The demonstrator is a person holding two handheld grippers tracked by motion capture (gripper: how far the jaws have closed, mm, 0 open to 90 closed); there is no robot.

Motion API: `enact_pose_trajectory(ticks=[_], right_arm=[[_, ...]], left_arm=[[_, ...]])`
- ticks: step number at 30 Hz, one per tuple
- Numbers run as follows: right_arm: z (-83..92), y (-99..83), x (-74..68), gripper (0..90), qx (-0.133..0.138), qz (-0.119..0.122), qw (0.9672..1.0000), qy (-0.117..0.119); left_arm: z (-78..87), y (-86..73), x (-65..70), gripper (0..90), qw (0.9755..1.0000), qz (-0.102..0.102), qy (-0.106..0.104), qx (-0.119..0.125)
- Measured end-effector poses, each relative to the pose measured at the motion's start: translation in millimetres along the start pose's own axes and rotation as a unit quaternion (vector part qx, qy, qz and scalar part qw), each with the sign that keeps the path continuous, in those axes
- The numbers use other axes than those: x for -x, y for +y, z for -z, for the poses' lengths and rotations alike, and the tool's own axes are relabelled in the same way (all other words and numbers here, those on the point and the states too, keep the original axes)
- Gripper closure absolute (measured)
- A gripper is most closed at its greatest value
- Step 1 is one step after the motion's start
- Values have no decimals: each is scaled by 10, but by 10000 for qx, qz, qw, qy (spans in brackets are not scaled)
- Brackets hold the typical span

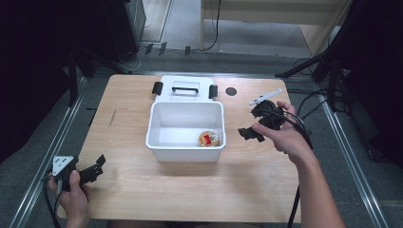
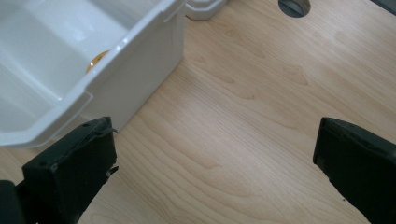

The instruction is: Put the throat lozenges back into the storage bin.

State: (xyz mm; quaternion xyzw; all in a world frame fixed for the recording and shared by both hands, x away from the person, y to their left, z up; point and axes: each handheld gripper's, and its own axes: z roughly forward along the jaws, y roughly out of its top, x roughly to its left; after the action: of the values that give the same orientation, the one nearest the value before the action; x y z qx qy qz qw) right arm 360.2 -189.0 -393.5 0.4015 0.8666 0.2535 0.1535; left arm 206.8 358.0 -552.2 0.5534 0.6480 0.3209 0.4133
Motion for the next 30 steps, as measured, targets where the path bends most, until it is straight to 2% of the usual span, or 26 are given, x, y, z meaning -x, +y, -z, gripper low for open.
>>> enact_pose_trajectory(ticks=[2, 4, 8, 10, 15, 20, 26, 30], right_arm=[[-1, -37, 16, 0, 7, -60, 10000, -25], [-14, -153, 65, 0, 86, -155, 9998, -83], [-25, -272, 108, 0, 201, -188, 9995, -172], [-37, -392, 156, 0, 347, -275, 9987, -240], [-62, -557, 202, 0, 493, -443, 9973, -311], [-116, -799, 257, 0, 710, -674, 9945, -384], [-146, -964, 286, 0, 845, -793, 9923, -428], [-178, -1166, 343, 0, 1013, -978, 9886, -536]], left_arm=[[0, 0, 0, 0, 10000, 0, -1, 3], [0, 0, 0, 0, 10000, 1, 1, 5], [0, -1, 1, 0, 10000, 1, 6, 11], [0, -1, 1, 0, 10000, 2, 6, 11], [0, -1, 2, 0, 10000, 0, 10, 14], [2, -1, 4, 0, 10000, -14, 19, 11], [2, -1, 3, 0, 10000, -3, 15, 18], [2, -2, 2, 0, 10000, -5, 16, 19]])
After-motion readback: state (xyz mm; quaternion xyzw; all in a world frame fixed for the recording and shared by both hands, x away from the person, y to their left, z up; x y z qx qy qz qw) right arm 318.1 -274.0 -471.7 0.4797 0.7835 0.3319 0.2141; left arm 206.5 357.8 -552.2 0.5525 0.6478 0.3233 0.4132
